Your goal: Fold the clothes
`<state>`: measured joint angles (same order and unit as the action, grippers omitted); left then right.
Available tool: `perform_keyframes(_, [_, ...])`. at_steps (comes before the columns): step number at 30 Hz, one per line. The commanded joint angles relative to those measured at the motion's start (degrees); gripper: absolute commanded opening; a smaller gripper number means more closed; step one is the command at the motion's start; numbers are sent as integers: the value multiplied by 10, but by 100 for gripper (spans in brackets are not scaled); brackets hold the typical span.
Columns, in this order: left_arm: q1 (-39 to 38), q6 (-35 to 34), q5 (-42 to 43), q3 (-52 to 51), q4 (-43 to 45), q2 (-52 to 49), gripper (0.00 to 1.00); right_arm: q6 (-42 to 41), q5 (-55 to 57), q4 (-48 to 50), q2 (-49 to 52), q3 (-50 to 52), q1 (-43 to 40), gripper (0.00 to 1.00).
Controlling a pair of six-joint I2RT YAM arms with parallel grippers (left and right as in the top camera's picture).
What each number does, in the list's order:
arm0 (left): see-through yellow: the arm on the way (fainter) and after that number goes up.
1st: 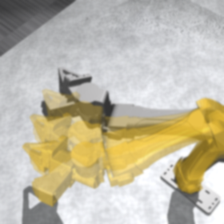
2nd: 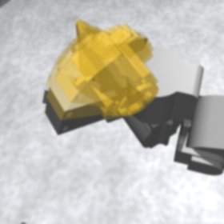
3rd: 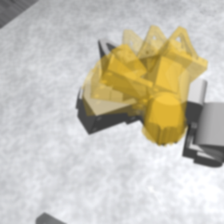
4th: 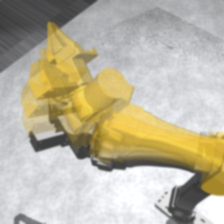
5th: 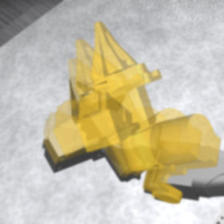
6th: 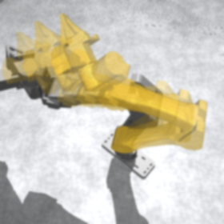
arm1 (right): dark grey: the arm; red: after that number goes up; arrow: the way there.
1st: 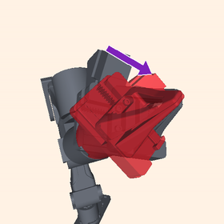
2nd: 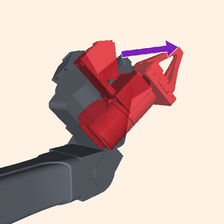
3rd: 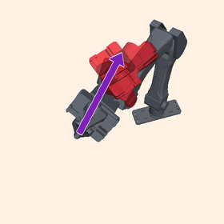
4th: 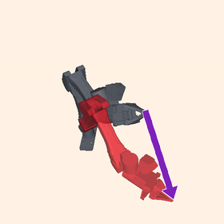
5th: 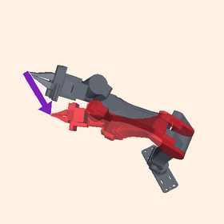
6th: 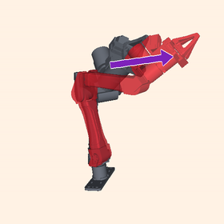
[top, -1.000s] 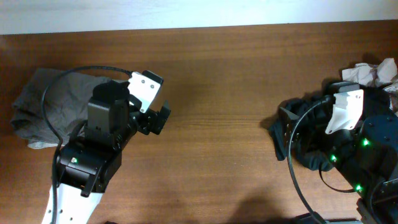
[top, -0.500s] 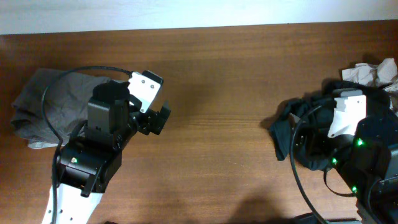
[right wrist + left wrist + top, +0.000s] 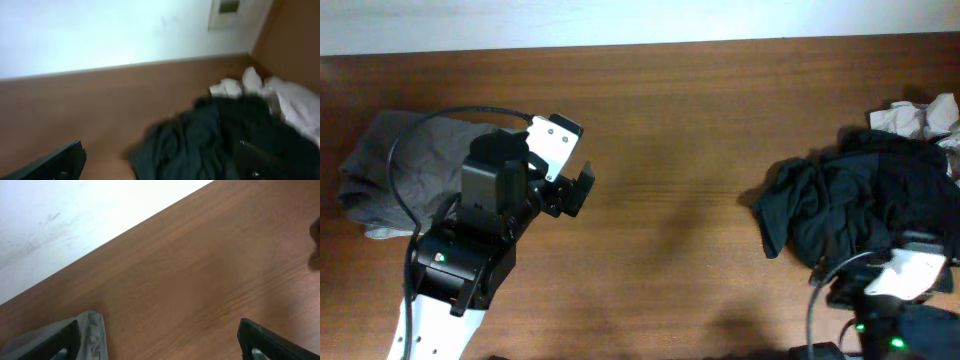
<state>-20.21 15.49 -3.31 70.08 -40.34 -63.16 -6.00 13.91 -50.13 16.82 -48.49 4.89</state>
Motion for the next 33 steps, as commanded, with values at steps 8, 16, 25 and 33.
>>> perform_keyframes(8, [-3, 9, -4, 5, 1, 0, 100, -4, -58, 92, -163, 275, -42, 99])
perform_keyframes(16, [-3, 9, -4, 5, 1, 0, 100, -4, -75, 167, -166, 356, -42, 99])
perform_keyframes(25, [-3, 9, -4, 5, 1, 0, 100, -4, -90, 217, -165, 405, -42, 99])
perform_keyframes(33, [-3, 9, -4, 5, 1, 0, 100, -4, -90, 217, -165, 405, -42, 99])
